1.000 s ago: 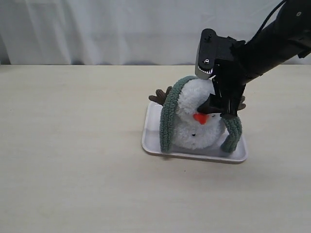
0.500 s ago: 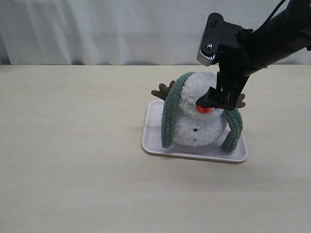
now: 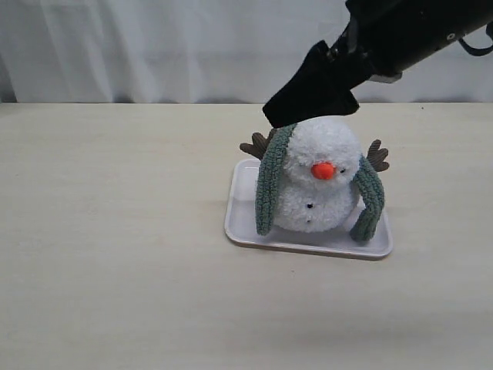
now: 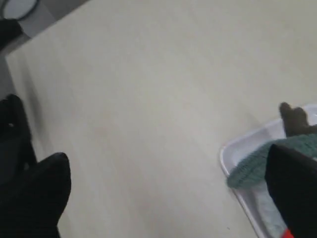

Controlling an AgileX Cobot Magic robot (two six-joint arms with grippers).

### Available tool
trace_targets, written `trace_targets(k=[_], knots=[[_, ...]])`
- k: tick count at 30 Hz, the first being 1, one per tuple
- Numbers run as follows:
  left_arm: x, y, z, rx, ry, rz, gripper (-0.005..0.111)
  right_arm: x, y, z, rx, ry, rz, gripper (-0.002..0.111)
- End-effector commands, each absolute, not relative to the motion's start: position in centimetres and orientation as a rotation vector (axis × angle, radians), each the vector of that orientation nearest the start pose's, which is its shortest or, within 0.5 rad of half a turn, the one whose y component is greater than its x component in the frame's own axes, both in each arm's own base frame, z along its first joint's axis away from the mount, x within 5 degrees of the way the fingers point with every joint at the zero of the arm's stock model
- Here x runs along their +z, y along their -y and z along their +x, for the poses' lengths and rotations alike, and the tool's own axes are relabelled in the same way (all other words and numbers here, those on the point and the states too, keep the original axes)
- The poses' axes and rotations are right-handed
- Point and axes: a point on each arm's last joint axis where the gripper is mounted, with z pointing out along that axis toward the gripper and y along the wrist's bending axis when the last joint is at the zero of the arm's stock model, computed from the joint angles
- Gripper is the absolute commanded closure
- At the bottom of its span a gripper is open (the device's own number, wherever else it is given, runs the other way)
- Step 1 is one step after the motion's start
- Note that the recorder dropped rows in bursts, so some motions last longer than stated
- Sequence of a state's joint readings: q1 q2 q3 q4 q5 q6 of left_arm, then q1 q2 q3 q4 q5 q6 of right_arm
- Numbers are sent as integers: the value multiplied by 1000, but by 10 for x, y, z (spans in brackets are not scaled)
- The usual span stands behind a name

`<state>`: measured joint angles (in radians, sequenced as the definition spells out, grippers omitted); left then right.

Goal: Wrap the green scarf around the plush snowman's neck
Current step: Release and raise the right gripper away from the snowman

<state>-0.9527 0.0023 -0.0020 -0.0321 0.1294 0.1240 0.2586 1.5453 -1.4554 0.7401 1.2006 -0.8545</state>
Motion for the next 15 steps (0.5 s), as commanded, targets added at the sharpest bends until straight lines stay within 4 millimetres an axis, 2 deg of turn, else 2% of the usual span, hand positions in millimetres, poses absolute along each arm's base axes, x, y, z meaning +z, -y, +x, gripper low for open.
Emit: trace_targets(k=[1, 9, 15], knots=[[204, 46, 32, -685, -1410, 805, 107, 376, -142, 285, 927, -2146, -1103, -1], [204, 46, 32, -685, -1410, 805, 107, 393, -153, 282, 1204, -2040, -952, -1], [204, 46, 32, -685, -1410, 805, 107, 399, -156, 281, 1281, -1996, -912, -1]])
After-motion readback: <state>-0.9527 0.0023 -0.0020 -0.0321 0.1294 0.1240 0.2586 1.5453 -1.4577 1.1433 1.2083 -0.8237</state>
